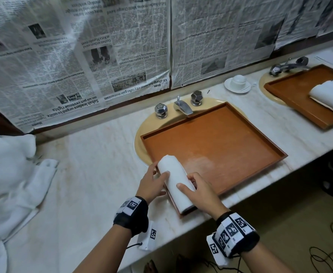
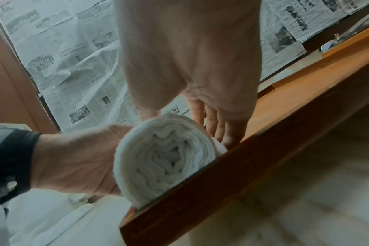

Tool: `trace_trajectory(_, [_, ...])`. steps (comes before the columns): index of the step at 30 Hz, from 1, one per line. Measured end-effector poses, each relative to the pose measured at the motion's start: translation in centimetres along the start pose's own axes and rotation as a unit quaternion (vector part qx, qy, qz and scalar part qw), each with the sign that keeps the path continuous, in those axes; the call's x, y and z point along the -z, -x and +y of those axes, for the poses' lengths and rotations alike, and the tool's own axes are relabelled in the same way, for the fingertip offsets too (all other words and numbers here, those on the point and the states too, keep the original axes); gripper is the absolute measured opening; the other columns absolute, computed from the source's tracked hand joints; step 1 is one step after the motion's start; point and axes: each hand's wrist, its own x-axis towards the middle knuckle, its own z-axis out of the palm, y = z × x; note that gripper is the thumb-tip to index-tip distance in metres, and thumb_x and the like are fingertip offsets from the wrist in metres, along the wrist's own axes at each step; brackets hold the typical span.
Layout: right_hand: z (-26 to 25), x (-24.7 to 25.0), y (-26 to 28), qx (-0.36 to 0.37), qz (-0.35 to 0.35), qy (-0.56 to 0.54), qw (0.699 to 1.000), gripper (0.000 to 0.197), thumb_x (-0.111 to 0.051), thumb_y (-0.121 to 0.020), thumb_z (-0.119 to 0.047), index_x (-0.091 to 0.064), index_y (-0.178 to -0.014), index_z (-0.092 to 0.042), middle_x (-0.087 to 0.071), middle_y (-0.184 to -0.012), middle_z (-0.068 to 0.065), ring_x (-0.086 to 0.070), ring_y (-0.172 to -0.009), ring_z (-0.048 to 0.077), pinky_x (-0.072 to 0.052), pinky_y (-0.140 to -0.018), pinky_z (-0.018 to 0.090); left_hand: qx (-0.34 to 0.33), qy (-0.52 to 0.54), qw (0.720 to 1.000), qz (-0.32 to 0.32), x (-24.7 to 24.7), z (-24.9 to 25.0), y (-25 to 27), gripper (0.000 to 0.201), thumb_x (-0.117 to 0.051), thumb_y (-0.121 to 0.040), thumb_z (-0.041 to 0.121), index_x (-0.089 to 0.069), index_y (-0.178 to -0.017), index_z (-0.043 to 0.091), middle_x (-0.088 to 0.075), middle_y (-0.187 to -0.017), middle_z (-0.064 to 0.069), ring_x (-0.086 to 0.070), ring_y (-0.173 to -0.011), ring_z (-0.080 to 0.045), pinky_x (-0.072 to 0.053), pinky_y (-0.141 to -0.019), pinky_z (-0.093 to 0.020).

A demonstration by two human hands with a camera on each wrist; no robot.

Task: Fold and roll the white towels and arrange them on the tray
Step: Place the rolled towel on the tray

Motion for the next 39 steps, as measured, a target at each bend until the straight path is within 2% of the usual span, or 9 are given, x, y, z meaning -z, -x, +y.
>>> trace_trajectory(4, [0.0, -0.1, 0.3, 0.001, 0.0, 0.02, 1.0, 0.051, -0.062, -0.083, -0.062, -0.05, -0.122, -0.031, -0.055, -0.119, -0.012, -0.056, -0.105, 0.009, -0.055, -0.088, 0.04, 0.0, -0.035, 0.999, 0.001, 0.2, 0.1, 0.5, 0.058, -0.062, -0.089, 0.048, -0.038, -0.142, 0.046, -0.042, -0.139, 0.003, -0.059, -0.116, -0.023, -0.061, -0.075, -0.031])
trace_trajectory(10, [-0.2, 0.0, 0.3, -0.003, 0.009, 0.059, 0.998, 0.059, -0.06, -0.085, -0.062, -0.049, -0.13, -0.026, -0.05, -0.124, -0.01, -0.051, -0.111, 0.012, -0.05, -0.094, 0.04, -0.009, -0.061, 0.998, 0.006, 0.5, -0.1, 1.3, 0.06, -0.064, -0.09, 0.044, -0.037, -0.144, 0.041, -0.04, -0.141, 0.002, -0.057, -0.116, -0.021, -0.059, -0.075, -0.031])
trace_trajectory(12, [-0.3, 0.2, 0.3, -0.003, 0.012, 0.062, 0.998, 0.057, -0.06, -0.085, -0.062, -0.051, -0.128, -0.026, -0.052, -0.122, -0.01, -0.052, -0.11, 0.012, -0.051, -0.092, 0.039, -0.01, -0.061, 0.998, 0.007, 0.4, -0.2, 1.5, 0.06, -0.064, -0.09, 0.044, -0.037, -0.144, 0.039, -0.04, -0.143, 0.002, -0.057, -0.116, -0.021, -0.059, -0.074, -0.03])
trace_trajectory(18, [-0.7, 0.5, 0.2, -0.019, 0.002, 0.021, 1.0, 0.036, -0.059, -0.092, -0.05, -0.057, -0.118, -0.025, -0.063, -0.106, -0.011, -0.061, -0.092, 0.003, -0.056, -0.074, 0.028, -0.014, -0.051, 0.999, -0.004, 0.2, -0.4, 2.4, 0.06, -0.066, -0.09, 0.041, -0.039, -0.143, 0.039, -0.041, -0.139, 0.004, -0.056, -0.118, -0.02, -0.06, -0.078, -0.032])
trace_trajectory(23, [-0.6, 0.7, -0.5, -0.05, -0.026, -0.025, 0.998, 0.027, -0.062, -0.091, -0.046, -0.061, -0.112, -0.028, -0.068, -0.108, -0.009, -0.066, -0.095, 0.01, -0.059, -0.083, 0.042, -0.019, -0.008, 1.0, -0.007, -0.7, -0.1, 2.9, 0.065, -0.068, -0.091, 0.031, -0.036, -0.146, 0.03, -0.042, -0.141, 0.002, -0.057, -0.115, -0.019, -0.061, -0.072, -0.029])
trace_trajectory(27, [-0.7, 0.7, -0.7, -0.052, -0.022, -0.025, 0.998, 0.025, -0.063, -0.09, -0.046, -0.064, -0.108, -0.029, -0.069, -0.103, -0.009, -0.066, -0.094, 0.011, -0.059, -0.084, 0.043, -0.018, 0.003, 1.0, -0.008, -0.9, 0.0, 3.0, 0.066, -0.068, -0.092, 0.028, -0.033, -0.148, 0.027, -0.041, -0.143, -0.001, -0.059, -0.113, -0.019, -0.062, -0.073, -0.031])
trace_trajectory(30, [-0.6, 0.7, -0.7, -0.038, -0.015, -0.016, 0.999, 0.032, -0.062, -0.087, -0.05, -0.062, -0.112, -0.029, -0.067, -0.105, -0.01, -0.065, -0.095, 0.01, -0.059, -0.084, 0.042, -0.018, -0.018, 1.0, -0.004, -0.6, -0.1, 3.0, 0.067, -0.068, -0.091, 0.033, -0.033, -0.148, 0.029, -0.041, -0.142, 0.002, -0.058, -0.111, -0.015, -0.061, -0.074, -0.03])
trace_trajectory(34, [-0.6, 0.7, -0.4, -0.029, 0.001, 0.009, 1.0, 0.052, -0.061, -0.085, -0.056, -0.057, -0.128, -0.025, -0.06, -0.114, -0.01, -0.06, -0.101, 0.007, -0.056, -0.089, 0.04, -0.025, -0.044, 0.999, 0.002, -0.3, -0.3, 2.9, 0.064, -0.067, -0.091, 0.037, -0.036, -0.147, 0.032, -0.041, -0.141, 0.004, -0.057, -0.103, -0.004, -0.06, -0.082, -0.036])
trace_trajectory(39, [-1.9, 1.8, 0.3, 0.011, 0.019, 0.054, 0.998, 0.07, -0.058, -0.085, -0.059, -0.047, -0.142, -0.02, -0.051, -0.135, -0.008, -0.054, -0.113, 0.006, -0.05, -0.098, 0.04, -0.041, -0.065, 0.997, 0.008, 0.2, -0.6, 2.8, 0.062, -0.067, -0.091, 0.041, -0.037, -0.145, 0.034, -0.042, -0.141, 0.004, -0.062, -0.1, -0.005, -0.059, -0.088, -0.042])
